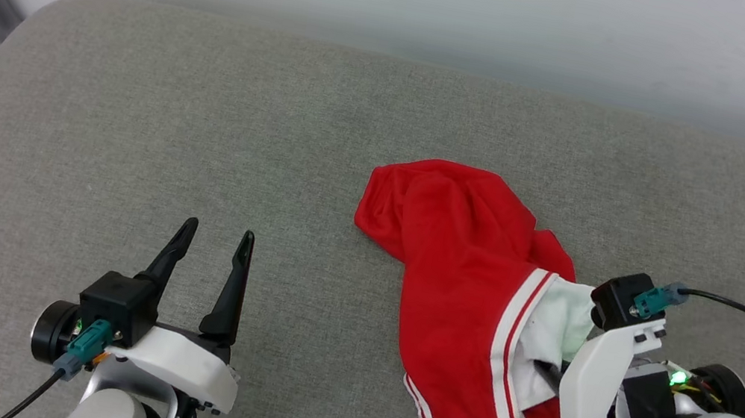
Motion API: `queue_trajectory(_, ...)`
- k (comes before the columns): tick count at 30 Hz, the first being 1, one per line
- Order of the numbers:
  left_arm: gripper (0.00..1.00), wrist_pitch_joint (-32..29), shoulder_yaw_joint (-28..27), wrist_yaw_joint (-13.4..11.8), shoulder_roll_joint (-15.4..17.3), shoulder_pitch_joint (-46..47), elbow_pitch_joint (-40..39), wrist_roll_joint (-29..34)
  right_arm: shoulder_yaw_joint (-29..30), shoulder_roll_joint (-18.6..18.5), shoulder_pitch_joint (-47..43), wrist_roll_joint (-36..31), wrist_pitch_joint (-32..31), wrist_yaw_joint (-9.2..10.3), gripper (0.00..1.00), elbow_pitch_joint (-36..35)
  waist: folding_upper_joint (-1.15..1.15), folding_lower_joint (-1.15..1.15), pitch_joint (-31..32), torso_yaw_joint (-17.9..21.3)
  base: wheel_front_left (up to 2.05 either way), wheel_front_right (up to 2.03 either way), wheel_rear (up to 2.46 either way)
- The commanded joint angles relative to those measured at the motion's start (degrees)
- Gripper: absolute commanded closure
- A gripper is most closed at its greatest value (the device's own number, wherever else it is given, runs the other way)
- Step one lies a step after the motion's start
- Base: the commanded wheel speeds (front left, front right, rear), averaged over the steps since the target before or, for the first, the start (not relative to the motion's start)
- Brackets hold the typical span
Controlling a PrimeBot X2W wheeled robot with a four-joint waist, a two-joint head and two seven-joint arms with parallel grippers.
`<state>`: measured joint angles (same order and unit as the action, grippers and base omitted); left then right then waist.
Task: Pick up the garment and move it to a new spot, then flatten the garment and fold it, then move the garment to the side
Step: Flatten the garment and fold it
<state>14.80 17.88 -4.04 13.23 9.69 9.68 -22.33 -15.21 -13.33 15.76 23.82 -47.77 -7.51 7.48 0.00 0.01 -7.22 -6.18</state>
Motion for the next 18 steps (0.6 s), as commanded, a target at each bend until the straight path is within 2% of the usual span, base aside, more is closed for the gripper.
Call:
queue_trajectory(1, 0.00, 0.2, -0.2, 0.0, -0.1, 0.3, 0.3, 0.3, -0.2, -0.6, 1.0, 0.4, 0.5, 0.03, 1.00, -0.2, 0.00, -0.01, 0.1, 0.1, 0.00, 0.00, 0.00)
queue_trajectory(6, 0.00, 0.4, -0.7, -0.2, 0.0, -0.2, 0.5, 0.4, -0.8, -2.5, 3.7, -0.2, 2.5, 0.03, 1.00, -2.4, 0.00, -0.01, 0.7, 0.9, 0.00, 0.00, 0.00)
queue_trajectory(11, 0.00, 0.4, -1.0, -0.2, 0.1, -0.9, 0.3, 0.3, 2.5, -4.4, 6.4, -3.8, 5.7, 0.04, 1.00, -4.8, 0.00, -0.01, 1.1, 2.5, 0.00, 0.00, 0.00)
queue_trajectory(18, 0.00, 0.5, -1.0, -0.1, -0.2, -0.4, 0.1, 0.4, 17.0, -3.8, 2.3, -8.9, 8.4, 0.04, 1.00, -3.4, 0.00, -0.01, 0.7, 3.4, 0.00, 0.00, 0.00)
